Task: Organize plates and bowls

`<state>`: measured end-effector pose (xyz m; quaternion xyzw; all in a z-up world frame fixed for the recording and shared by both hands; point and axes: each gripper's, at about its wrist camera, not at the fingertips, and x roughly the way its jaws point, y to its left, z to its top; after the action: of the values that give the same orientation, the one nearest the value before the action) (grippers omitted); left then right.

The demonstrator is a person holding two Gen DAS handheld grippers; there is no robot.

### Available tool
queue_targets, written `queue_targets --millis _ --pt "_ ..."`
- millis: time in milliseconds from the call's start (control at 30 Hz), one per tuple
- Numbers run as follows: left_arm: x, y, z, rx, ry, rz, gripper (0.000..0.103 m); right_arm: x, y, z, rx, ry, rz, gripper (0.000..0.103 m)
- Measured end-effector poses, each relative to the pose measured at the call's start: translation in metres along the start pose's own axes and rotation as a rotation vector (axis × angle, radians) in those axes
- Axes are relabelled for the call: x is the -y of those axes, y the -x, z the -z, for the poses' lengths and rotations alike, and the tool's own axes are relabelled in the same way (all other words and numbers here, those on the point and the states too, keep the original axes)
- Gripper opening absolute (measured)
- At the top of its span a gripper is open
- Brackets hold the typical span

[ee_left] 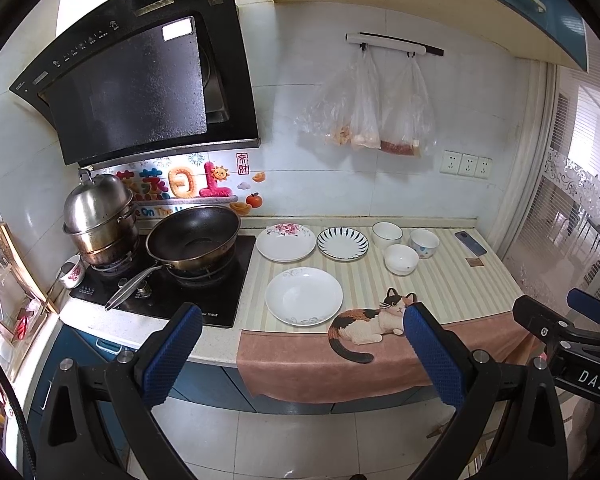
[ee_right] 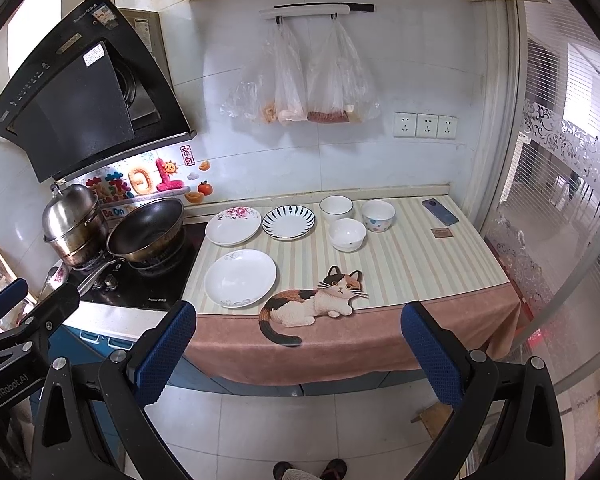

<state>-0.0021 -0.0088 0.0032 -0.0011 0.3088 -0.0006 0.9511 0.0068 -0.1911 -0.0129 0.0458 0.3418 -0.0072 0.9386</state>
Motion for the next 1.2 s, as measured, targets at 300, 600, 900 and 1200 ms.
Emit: queue_targets --millis 300,600,900,1200 --pt "0.001 -0.007 -0.002 -0.006 0.001 -0.001 0.103 -0.001 -0.005 0.000 -0.004 -0.006 0.003 0.103" --pt "0.001 -0.009 -0.003 -0.008 0.002 -0.001 0.103 0.001 -0.008 0.004 -0.014 -0.010 -0.001 0.103" --pt "-0.001 -0.009 -0.002 -0.008 0.001 -0.001 0.103 0.000 -0.008 0.004 -0.014 -0.011 -0.001 0.103" --pt "-0.003 -0.009 -0.002 -0.007 0.002 0.000 0.103 -0.002 -0.012 0.000 -0.015 -0.007 0.001 0.103"
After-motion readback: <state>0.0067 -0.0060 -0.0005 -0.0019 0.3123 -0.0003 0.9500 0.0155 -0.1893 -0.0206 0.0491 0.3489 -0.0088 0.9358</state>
